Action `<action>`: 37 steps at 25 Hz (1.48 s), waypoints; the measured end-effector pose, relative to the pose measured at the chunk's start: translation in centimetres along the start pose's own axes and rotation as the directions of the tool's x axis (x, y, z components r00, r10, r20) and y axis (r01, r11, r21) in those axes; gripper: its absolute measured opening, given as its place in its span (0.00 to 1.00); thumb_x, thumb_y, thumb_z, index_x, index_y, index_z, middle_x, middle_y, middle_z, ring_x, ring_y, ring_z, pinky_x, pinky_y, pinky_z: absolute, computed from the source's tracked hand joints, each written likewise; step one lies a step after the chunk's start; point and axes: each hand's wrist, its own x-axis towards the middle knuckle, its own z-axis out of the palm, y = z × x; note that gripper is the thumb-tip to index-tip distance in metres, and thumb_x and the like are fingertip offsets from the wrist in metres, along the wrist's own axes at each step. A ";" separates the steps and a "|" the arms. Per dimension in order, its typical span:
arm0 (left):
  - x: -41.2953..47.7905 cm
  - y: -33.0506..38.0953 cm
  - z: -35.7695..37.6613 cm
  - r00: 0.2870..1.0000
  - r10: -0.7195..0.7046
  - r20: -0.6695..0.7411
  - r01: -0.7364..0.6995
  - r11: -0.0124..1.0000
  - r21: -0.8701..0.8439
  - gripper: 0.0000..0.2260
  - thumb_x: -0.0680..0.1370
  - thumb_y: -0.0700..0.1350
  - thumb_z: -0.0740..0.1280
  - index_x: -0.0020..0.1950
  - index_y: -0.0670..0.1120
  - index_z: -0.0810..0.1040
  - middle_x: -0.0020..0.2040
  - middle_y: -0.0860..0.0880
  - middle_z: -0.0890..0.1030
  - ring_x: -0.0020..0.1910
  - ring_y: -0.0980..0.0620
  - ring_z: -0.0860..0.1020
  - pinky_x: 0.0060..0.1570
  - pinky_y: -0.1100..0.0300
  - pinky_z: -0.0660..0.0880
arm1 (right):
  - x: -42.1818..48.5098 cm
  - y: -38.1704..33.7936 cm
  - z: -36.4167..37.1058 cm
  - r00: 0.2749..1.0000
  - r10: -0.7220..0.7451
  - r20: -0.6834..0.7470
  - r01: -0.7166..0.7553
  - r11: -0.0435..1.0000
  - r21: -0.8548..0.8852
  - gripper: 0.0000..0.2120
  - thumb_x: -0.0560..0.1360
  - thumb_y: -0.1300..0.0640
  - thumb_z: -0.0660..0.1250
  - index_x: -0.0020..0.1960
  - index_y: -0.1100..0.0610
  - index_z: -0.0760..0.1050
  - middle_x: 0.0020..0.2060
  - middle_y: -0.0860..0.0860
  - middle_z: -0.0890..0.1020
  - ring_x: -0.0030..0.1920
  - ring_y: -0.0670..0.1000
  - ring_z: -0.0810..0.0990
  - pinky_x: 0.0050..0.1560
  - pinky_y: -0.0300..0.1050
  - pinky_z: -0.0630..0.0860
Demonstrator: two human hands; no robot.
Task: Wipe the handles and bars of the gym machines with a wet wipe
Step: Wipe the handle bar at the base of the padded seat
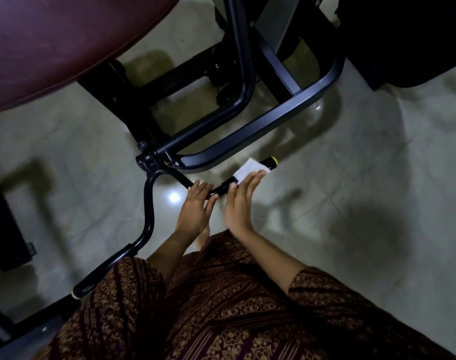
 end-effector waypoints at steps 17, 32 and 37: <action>-0.1 -0.1 -0.3 1.000 0.010 0.025 -0.008 0.999 -0.050 0.17 0.79 0.46 0.61 0.66 0.40 0.72 0.66 0.42 0.72 0.73 0.44 0.60 0.71 0.50 0.56 | -1.4 0.1 -2.6 0.996 0.073 0.044 -0.073 0.997 -0.011 0.16 0.76 0.65 0.64 0.29 0.57 0.74 0.23 0.48 0.71 0.26 0.41 0.67 0.30 0.37 0.63; 0.1 -0.9 -0.4 0.998 0.034 0.047 -0.032 0.999 -0.042 0.17 0.79 0.46 0.62 0.66 0.40 0.72 0.66 0.42 0.73 0.72 0.45 0.61 0.71 0.50 0.57 | 4.5 2.4 -5.7 0.810 -0.555 0.186 0.567 0.662 -0.490 0.14 0.74 0.58 0.58 0.49 0.65 0.79 0.49 0.61 0.82 0.53 0.59 0.81 0.65 0.45 0.65; 0.1 -0.8 -0.3 0.999 0.029 0.044 -0.027 0.998 -0.056 0.17 0.79 0.45 0.62 0.65 0.39 0.72 0.66 0.42 0.73 0.73 0.44 0.60 0.71 0.48 0.59 | 3.0 1.6 -2.4 0.709 -0.497 0.501 0.705 0.523 -0.479 0.17 0.70 0.71 0.64 0.59 0.66 0.76 0.50 0.63 0.79 0.54 0.64 0.78 0.63 0.59 0.67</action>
